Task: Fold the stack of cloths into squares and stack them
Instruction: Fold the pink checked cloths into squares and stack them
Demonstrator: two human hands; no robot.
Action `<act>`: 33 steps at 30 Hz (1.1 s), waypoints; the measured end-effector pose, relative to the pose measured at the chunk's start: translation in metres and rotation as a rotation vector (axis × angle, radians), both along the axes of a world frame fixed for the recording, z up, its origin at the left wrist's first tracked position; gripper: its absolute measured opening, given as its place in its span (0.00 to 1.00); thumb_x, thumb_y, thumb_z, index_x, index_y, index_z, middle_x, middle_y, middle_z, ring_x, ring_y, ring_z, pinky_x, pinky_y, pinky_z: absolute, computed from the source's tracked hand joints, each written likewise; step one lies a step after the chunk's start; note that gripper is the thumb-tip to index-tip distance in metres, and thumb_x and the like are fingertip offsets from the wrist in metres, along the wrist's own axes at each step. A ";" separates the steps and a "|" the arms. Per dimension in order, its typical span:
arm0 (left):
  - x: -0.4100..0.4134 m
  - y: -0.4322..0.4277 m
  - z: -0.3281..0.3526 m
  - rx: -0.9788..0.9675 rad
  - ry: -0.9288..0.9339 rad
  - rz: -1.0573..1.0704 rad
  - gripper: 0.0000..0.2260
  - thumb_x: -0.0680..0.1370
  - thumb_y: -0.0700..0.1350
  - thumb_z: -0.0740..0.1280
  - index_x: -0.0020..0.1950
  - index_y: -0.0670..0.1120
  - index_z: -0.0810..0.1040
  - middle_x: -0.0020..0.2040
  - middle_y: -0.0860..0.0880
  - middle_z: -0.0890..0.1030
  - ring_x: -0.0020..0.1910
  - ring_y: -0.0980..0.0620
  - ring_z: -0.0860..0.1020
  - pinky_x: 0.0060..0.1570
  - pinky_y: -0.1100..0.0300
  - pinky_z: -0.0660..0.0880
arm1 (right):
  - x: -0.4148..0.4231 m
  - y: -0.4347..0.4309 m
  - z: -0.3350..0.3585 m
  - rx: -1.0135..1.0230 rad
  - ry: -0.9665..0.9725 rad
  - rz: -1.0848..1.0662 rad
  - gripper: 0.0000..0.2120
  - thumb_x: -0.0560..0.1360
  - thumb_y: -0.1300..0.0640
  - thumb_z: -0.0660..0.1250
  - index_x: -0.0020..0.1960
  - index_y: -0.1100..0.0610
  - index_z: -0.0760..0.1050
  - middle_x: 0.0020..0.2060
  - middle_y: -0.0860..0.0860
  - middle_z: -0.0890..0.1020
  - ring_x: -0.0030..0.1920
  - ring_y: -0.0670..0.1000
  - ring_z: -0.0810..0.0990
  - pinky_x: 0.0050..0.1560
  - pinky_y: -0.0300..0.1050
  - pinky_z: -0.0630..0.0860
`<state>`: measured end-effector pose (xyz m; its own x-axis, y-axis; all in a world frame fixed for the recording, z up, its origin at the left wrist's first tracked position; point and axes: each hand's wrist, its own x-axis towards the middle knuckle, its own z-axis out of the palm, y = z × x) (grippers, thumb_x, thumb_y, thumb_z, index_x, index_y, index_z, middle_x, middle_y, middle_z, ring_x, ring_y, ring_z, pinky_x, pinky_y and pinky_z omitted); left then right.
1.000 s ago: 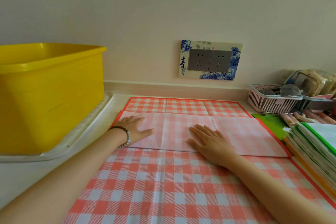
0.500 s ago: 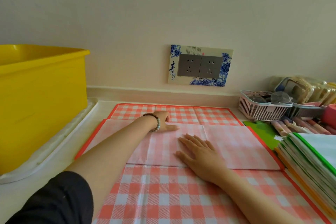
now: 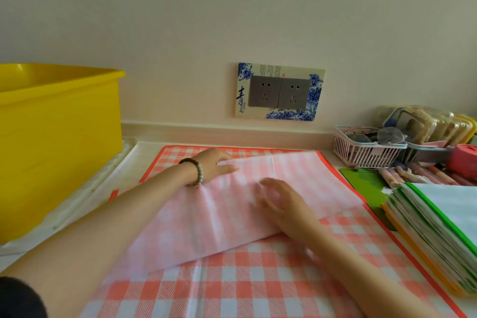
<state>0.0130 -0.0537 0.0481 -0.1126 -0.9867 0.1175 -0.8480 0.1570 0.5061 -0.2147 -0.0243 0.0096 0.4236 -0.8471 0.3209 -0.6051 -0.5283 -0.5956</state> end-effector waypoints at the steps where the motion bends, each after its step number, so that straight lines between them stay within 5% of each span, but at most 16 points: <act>1: 0.003 0.008 0.000 -0.061 0.090 0.018 0.18 0.77 0.54 0.64 0.63 0.45 0.77 0.66 0.48 0.75 0.66 0.53 0.72 0.67 0.57 0.66 | -0.002 -0.001 0.003 0.010 -0.054 -0.037 0.20 0.76 0.51 0.66 0.66 0.51 0.70 0.66 0.46 0.72 0.65 0.47 0.71 0.60 0.34 0.63; 5: 0.004 0.038 0.001 -0.239 0.324 0.186 0.17 0.80 0.47 0.62 0.66 0.42 0.74 0.65 0.49 0.74 0.63 0.55 0.71 0.57 0.67 0.65 | -0.005 -0.003 0.019 0.278 -0.339 -0.164 0.33 0.74 0.51 0.69 0.74 0.54 0.58 0.72 0.53 0.64 0.71 0.52 0.64 0.64 0.43 0.63; 7: 0.002 0.045 -0.002 -0.254 0.369 0.270 0.17 0.81 0.44 0.60 0.68 0.40 0.71 0.66 0.47 0.74 0.65 0.51 0.71 0.57 0.67 0.64 | -0.001 -0.004 0.024 0.525 -0.537 -0.187 0.37 0.73 0.53 0.71 0.75 0.57 0.56 0.70 0.57 0.67 0.67 0.54 0.70 0.61 0.45 0.68; 10: -0.005 0.057 -0.006 -0.258 0.533 0.365 0.16 0.81 0.42 0.59 0.67 0.40 0.72 0.65 0.44 0.75 0.65 0.47 0.73 0.58 0.64 0.66 | 0.004 0.000 0.026 0.881 -0.752 -0.134 0.28 0.72 0.59 0.71 0.68 0.65 0.65 0.53 0.58 0.79 0.42 0.52 0.83 0.43 0.42 0.79; 12: -0.013 0.064 -0.008 -0.209 0.602 0.429 0.18 0.81 0.43 0.58 0.71 0.40 0.68 0.68 0.45 0.71 0.67 0.47 0.70 0.62 0.62 0.65 | 0.004 0.003 0.023 0.968 -0.737 -0.101 0.17 0.73 0.62 0.69 0.60 0.68 0.72 0.47 0.59 0.82 0.39 0.53 0.83 0.40 0.45 0.81; 15: -0.022 0.071 -0.011 -0.038 0.508 0.455 0.20 0.82 0.45 0.57 0.73 0.40 0.64 0.70 0.45 0.68 0.68 0.48 0.68 0.62 0.62 0.63 | -0.003 0.005 0.022 0.901 -0.670 -0.124 0.02 0.75 0.66 0.67 0.45 0.61 0.74 0.42 0.56 0.81 0.45 0.55 0.80 0.51 0.48 0.77; 17: -0.024 0.072 -0.014 0.069 0.449 0.442 0.15 0.81 0.47 0.59 0.64 0.40 0.72 0.59 0.48 0.71 0.57 0.52 0.70 0.53 0.63 0.65 | -0.011 0.004 0.022 0.875 -0.634 -0.165 0.07 0.74 0.67 0.67 0.41 0.58 0.72 0.39 0.55 0.79 0.45 0.55 0.79 0.51 0.49 0.76; 20: -0.025 0.077 -0.020 0.130 0.431 0.417 0.16 0.79 0.48 0.63 0.63 0.40 0.73 0.54 0.51 0.70 0.52 0.53 0.69 0.46 0.64 0.67 | -0.020 0.001 0.017 0.917 -0.527 -0.176 0.10 0.74 0.65 0.68 0.54 0.62 0.75 0.46 0.59 0.82 0.45 0.58 0.81 0.46 0.51 0.80; 23: -0.025 0.083 -0.025 0.127 0.442 0.428 0.24 0.77 0.50 0.66 0.70 0.40 0.68 0.66 0.46 0.73 0.63 0.48 0.73 0.60 0.59 0.68 | -0.021 0.001 0.016 0.908 -0.513 -0.192 0.26 0.73 0.63 0.70 0.68 0.61 0.66 0.53 0.59 0.79 0.49 0.58 0.81 0.47 0.52 0.79; 26: -0.020 0.091 -0.029 0.109 0.420 0.435 0.32 0.76 0.48 0.69 0.75 0.42 0.58 0.68 0.43 0.72 0.64 0.46 0.73 0.60 0.57 0.70 | -0.026 0.002 0.017 0.838 -0.453 -0.175 0.29 0.73 0.60 0.70 0.71 0.58 0.64 0.51 0.56 0.76 0.41 0.51 0.78 0.37 0.43 0.77; 28: -0.016 0.108 -0.026 0.053 0.306 0.359 0.35 0.74 0.49 0.70 0.75 0.45 0.56 0.67 0.46 0.72 0.61 0.47 0.75 0.57 0.58 0.72 | -0.035 0.004 0.016 0.690 -0.336 -0.173 0.24 0.73 0.60 0.70 0.67 0.58 0.68 0.50 0.55 0.77 0.42 0.51 0.78 0.40 0.43 0.77; 33: -0.013 0.164 -0.019 0.011 -0.062 -0.027 0.26 0.71 0.56 0.71 0.68 0.56 0.69 0.66 0.56 0.69 0.63 0.58 0.69 0.66 0.59 0.67 | -0.068 0.033 0.022 -0.030 0.170 0.045 0.17 0.78 0.62 0.61 0.65 0.50 0.71 0.64 0.49 0.74 0.53 0.48 0.79 0.53 0.43 0.77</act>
<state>0.0001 0.1099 0.0291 -0.1456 -0.9844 0.0987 -0.8736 0.1748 0.4541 -0.2828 0.0083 0.0320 0.5110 -0.8172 0.2666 -0.6711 -0.5731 -0.4703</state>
